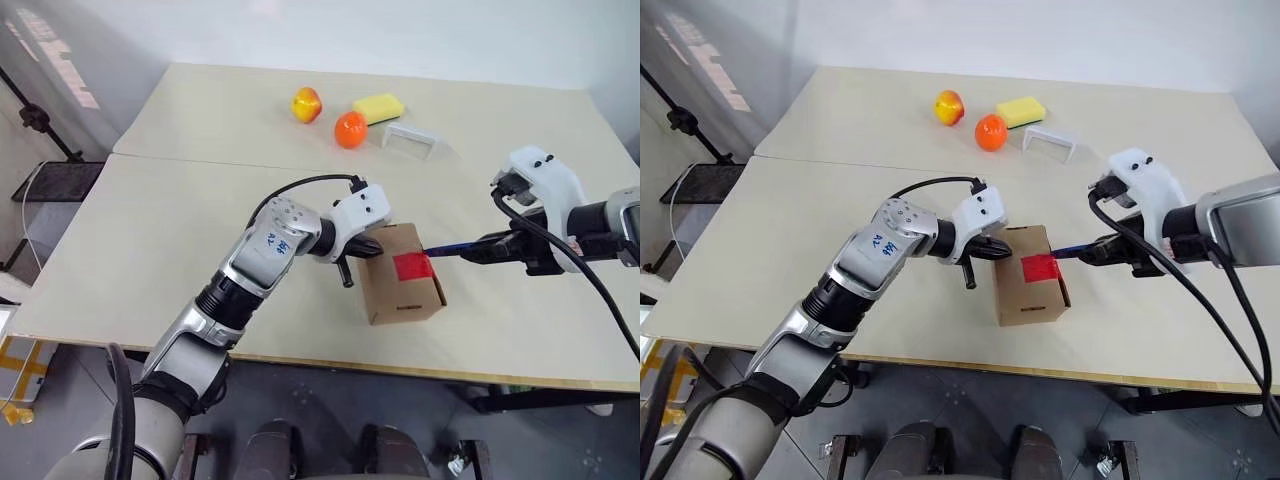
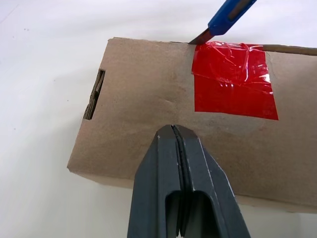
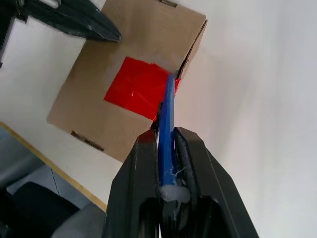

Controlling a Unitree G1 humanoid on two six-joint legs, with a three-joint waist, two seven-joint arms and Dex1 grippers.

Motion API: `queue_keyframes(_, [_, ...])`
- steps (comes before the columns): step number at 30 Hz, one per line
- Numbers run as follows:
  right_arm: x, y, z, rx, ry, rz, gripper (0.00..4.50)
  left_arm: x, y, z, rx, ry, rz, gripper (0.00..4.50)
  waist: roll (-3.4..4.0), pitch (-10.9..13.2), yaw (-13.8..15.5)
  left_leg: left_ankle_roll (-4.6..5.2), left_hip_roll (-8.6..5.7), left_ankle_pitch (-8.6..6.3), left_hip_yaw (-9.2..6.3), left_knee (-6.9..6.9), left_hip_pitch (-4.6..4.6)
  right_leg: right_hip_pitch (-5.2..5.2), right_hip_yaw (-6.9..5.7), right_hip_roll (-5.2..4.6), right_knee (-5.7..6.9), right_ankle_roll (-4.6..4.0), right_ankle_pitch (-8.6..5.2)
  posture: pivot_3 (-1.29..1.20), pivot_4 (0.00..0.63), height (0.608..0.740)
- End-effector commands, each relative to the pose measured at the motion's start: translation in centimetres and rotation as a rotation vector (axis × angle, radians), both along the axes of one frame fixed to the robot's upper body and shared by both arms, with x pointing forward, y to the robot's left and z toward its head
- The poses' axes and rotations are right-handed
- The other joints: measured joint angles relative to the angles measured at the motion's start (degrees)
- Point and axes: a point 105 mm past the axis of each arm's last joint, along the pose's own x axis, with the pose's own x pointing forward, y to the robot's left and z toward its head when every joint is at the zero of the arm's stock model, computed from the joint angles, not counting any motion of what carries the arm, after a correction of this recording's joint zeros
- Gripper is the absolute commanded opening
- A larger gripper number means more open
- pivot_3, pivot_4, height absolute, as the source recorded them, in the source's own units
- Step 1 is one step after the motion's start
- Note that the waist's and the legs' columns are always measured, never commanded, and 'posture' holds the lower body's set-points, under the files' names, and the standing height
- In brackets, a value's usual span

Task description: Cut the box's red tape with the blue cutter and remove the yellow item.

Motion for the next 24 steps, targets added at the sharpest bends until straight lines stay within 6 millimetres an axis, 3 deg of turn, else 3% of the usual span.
queue_keyframes(1, [-2.3,1.5,-0.9,0.021,0.109,0.133,0.17,0.4,0.5,-3.5,0.100,0.070,0.054,0.00,0.00,0.00,-0.01,0.01,0.00,0.00,0.00,0.00,-0.01,0.00,0.00,0.00,-0.01,0.00,0.00,0.00,0.150,0.740])
queue_keyframes(7, [-1.6,2.6,-2.7,0.053,0.127,0.135,0.17,0.6,0.0,-3.4,0.089,0.069,0.057,0.00,-0.28,-0.17,-0.27,0.01,0.01,-0.01,0.00,0.00,0.05,0.07,-0.01,0.00,-0.04,0.01,0.01,0.00,0.150,0.740])
queue_keyframes(11, [-0.4,2.9,-2.2,0.097,0.101,0.107,0.17,0.7,-0.2,-3.3,0.081,0.069,0.058,0.00,-0.50,-0.36,-0.95,0.01,0.11,-0.01,-0.01,0.00,0.38,0.45,-0.05,0.03,-0.11,-0.01,0.01,0.00,0.150,0.740])
queue_keyframes(24, [-2.7,2.3,-1.5,0.077,0.195,0.181,0.17,1.5,-0.4,-3.5,0.077,0.054,0.086,0.00,-0.44,-0.38,-0.76,0.08,0.08,-0.05,-0.15,-0.01,0.21,0.46,-0.14,0.01,-0.43,0.02,0.09,0.00,0.150,0.740])
